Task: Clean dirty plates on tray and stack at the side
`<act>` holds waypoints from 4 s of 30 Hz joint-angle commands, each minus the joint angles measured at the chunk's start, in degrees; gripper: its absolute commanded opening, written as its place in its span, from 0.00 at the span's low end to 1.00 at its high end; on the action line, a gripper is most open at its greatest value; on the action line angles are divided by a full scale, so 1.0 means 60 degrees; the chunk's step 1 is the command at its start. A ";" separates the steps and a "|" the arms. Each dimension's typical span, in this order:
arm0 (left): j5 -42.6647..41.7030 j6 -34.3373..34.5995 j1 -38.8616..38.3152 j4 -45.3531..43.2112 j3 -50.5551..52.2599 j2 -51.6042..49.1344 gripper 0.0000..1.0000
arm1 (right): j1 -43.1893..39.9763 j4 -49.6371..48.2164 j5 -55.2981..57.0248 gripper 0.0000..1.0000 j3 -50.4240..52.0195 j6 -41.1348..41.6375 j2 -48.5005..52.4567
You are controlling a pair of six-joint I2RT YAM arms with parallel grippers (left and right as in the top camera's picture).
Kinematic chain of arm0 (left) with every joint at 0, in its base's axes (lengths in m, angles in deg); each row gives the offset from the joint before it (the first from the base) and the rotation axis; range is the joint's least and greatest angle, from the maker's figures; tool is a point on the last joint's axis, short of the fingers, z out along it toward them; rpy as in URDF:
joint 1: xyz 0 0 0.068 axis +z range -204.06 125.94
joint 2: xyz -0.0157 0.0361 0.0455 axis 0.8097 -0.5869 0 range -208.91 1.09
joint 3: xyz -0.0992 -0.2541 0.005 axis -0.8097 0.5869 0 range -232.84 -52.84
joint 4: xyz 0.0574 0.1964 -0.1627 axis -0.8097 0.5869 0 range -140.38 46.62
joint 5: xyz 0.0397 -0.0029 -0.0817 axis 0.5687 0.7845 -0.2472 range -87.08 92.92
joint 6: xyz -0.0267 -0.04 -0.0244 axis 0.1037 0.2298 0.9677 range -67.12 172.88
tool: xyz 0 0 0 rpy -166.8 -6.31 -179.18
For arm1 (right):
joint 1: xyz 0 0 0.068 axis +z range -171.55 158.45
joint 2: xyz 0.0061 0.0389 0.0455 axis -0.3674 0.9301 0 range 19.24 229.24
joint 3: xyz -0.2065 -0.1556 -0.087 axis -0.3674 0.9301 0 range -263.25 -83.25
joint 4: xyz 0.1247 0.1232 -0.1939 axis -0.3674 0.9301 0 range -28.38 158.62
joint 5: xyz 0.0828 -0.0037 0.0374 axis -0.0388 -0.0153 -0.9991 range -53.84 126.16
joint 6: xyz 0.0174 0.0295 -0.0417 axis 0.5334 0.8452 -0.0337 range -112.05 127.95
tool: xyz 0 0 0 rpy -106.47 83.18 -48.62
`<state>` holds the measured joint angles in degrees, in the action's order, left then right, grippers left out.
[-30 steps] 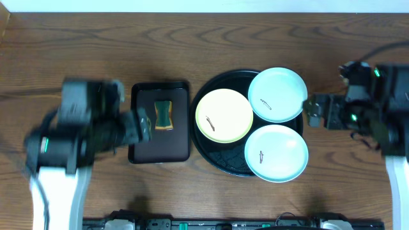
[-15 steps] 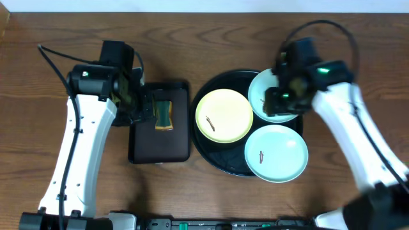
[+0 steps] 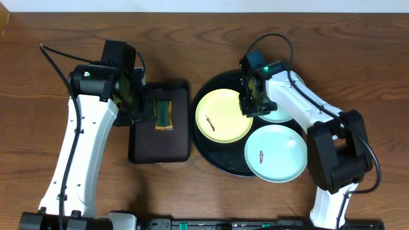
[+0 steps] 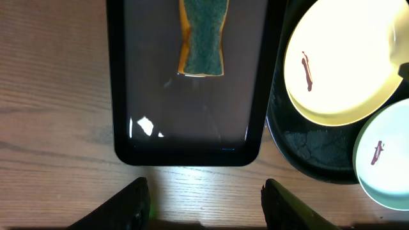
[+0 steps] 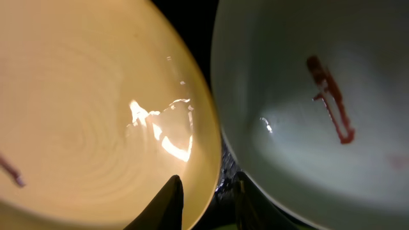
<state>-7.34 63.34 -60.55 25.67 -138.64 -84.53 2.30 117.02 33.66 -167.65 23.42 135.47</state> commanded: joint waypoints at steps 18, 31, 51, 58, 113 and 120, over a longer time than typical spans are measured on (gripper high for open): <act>0.0117 -0.0055 -0.0015 0.0025 0.0080 0.0000 0.58 | 0.0317 -0.0175 0.0164 0.08 0.0157 0.0495 0.0186; 0.0117 -0.0058 -0.0015 0.0025 0.0080 0.0000 0.58 | 0.0495 -0.0321 0.0444 0.09 0.0219 0.0499 0.0186; 0.0117 -0.0018 -0.0015 -0.0328 0.0608 0.0000 0.58 | 0.0452 -0.0827 0.0452 0.05 0.0637 0.0565 -0.0080; 0.0120 -0.0022 -0.0015 -0.0568 0.0969 0.0000 0.58 | 0.0441 -0.0918 0.0452 0.08 0.0630 0.0561 -0.0087; 0.1137 0.0634 -0.0670 -0.8338 0.4845 -0.2331 0.54 | 0.0335 -0.0874 0.0448 0.01 0.0590 0.0557 -0.0087; 0.1144 0.0630 -0.0667 -0.8408 0.4754 -0.2426 0.41 | 0.0335 -0.0874 0.0448 0.01 0.0590 0.0554 -0.0087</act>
<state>-0.35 66.86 -64.48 -24.73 -109.81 -98.83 4.55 111.71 35.30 -164.33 26.65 135.99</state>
